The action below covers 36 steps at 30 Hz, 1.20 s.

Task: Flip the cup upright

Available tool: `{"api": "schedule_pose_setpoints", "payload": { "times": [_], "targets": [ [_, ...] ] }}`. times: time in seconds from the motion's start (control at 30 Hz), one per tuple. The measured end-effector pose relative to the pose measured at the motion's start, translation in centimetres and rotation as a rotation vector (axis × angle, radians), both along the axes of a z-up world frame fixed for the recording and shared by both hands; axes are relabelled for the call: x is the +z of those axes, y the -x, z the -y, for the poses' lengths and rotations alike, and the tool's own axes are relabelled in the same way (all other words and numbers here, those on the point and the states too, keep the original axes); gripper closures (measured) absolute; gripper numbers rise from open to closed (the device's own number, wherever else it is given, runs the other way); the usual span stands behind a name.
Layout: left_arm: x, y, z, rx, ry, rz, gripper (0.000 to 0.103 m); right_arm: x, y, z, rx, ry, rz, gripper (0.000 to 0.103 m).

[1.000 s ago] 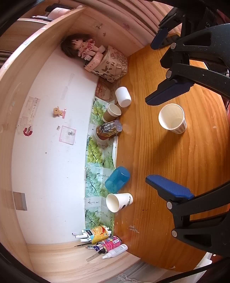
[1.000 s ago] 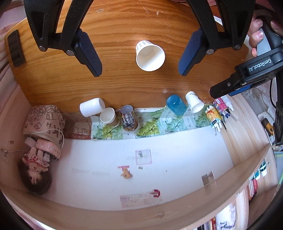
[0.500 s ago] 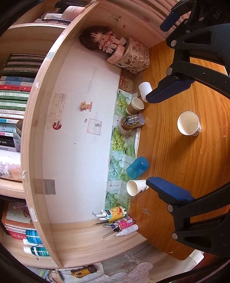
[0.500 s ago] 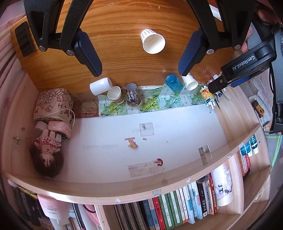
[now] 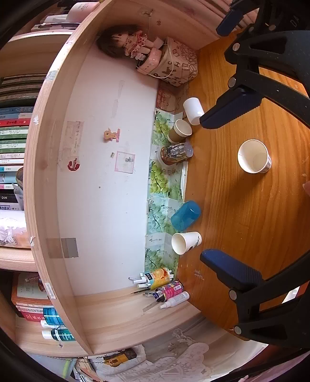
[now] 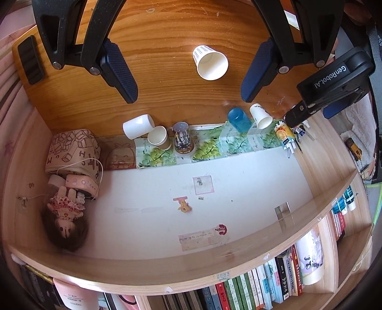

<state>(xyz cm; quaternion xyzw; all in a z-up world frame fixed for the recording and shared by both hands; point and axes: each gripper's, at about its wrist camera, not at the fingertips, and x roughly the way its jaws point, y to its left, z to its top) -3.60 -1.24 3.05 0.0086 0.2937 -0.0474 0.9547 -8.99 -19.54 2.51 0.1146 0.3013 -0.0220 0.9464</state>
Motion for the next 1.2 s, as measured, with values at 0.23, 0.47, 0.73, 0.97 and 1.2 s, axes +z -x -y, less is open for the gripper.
{"api": "schedule_pose_setpoints", "payload": {
  "times": [0.23,0.47,0.73,0.97,1.2],
  "targets": [
    [-0.2,-0.4,-0.9,0.009,0.015,0.019,0.002,0.5,-0.2,-0.9,-0.008,0.025,0.059,0.015],
    [0.3,0.0,-1.0,0.005,-0.020,0.081,0.000,0.9,-0.8,-1.8,-0.007,0.042,0.101,0.000],
    [0.4,-0.5,-1.5,0.013,-0.013,0.101,0.000,0.7,-1.7,-2.4,-0.001,0.054,0.090,0.000],
    [0.2,-0.7,-1.1,-0.011,-0.007,0.096,0.000,0.5,-1.6,-1.9,-0.026,0.045,0.080,0.000],
    [0.4,-0.9,-1.0,-0.029,0.002,0.111,0.000,0.6,-1.5,-1.5,-0.050,0.045,0.086,0.000]
  ]
}}
